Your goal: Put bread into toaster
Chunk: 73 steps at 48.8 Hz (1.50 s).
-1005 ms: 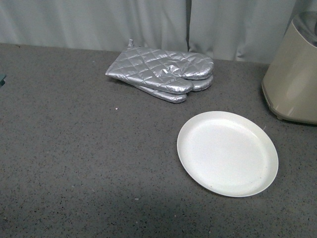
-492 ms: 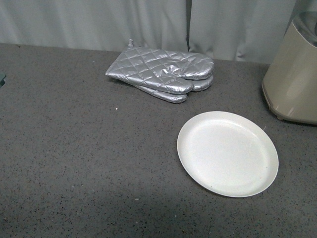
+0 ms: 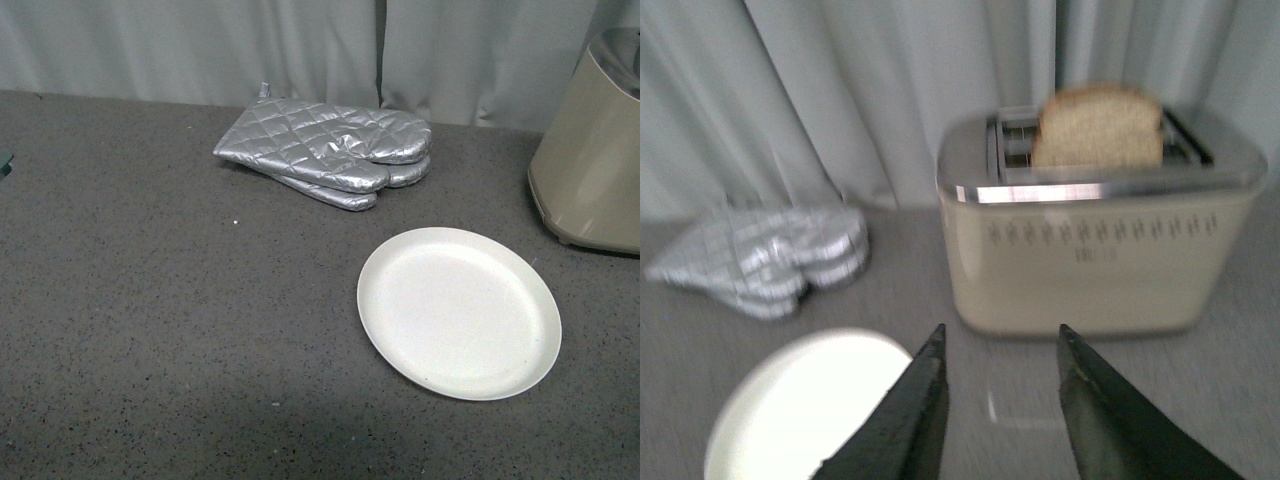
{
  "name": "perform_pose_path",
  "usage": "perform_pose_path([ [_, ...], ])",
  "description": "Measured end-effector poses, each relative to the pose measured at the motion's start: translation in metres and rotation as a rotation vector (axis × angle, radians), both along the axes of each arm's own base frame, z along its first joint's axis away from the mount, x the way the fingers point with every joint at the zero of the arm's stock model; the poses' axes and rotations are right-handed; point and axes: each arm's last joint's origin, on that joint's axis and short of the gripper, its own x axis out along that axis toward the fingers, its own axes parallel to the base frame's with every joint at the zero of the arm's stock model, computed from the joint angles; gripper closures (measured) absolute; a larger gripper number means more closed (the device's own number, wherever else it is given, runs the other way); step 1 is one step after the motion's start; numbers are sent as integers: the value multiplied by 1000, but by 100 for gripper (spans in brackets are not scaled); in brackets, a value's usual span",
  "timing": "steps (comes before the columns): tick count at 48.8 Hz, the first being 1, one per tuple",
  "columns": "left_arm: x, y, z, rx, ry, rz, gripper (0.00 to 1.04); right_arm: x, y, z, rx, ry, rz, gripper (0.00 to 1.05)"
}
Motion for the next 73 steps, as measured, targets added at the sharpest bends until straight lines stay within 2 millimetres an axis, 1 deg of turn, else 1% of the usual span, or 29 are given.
perform_pose_path([
  [1,0,0,0,0,0,0,7,-6,0,-9,-16,14,1,77],
  [2,0,0,0,0,1,0,7,-12,0,-12,-34,-5,3,83],
  [4,0,0,0,0,0,-3,7,-17,0,-6,-42,-73,1,90],
  [5,0,0,0,0,0,-2,7,-20,0,0,-53,-131,2,96],
  [7,0,0,0,0,1,-2,7,-22,0,2,-61,-160,5,104],
  [17,0,0,0,0,0,0,7,-22,0,1,-75,-155,6,103],
  [18,0,0,0,0,0,0,7,-22,0,1,-76,-155,6,102],
  [26,0,0,0,0,0,-1,7,-22,0,1,-76,-156,6,77],
  [27,0,0,0,0,0,-1,7,-22,0,1,-76,-156,6,76],
  [29,0,0,0,0,0,0,7,-22,0,1,-76,-156,6,68],
  [30,0,0,0,0,0,0,7,-22,0,1,-76,-156,6,67],
  [35,0,0,0,0,0,0,7,-22,0,1,-76,-156,6,51],
  [36,0,0,0,0,0,0,7,-22,0,1,-76,-156,6,49],
  [38,0,0,0,0,0,0,7,-22,0,1,-76,-156,6,42],
  [45,0,0,0,0,0,-1,7,-22,0,1,-76,-156,6,22],
  [49,0,0,0,0,0,0,7,-22,0,1,-76,-156,6,9],
  [51,0,0,0,0,0,0,7,-22,0,1,-76,-156,6,8],
  [55,0,0,0,0,0,0,7,-22,0,1,-76,-156,6,10],
  [73,0,0,0,0,0,0,7,-22,0,1,-76,-156,6,9],
])
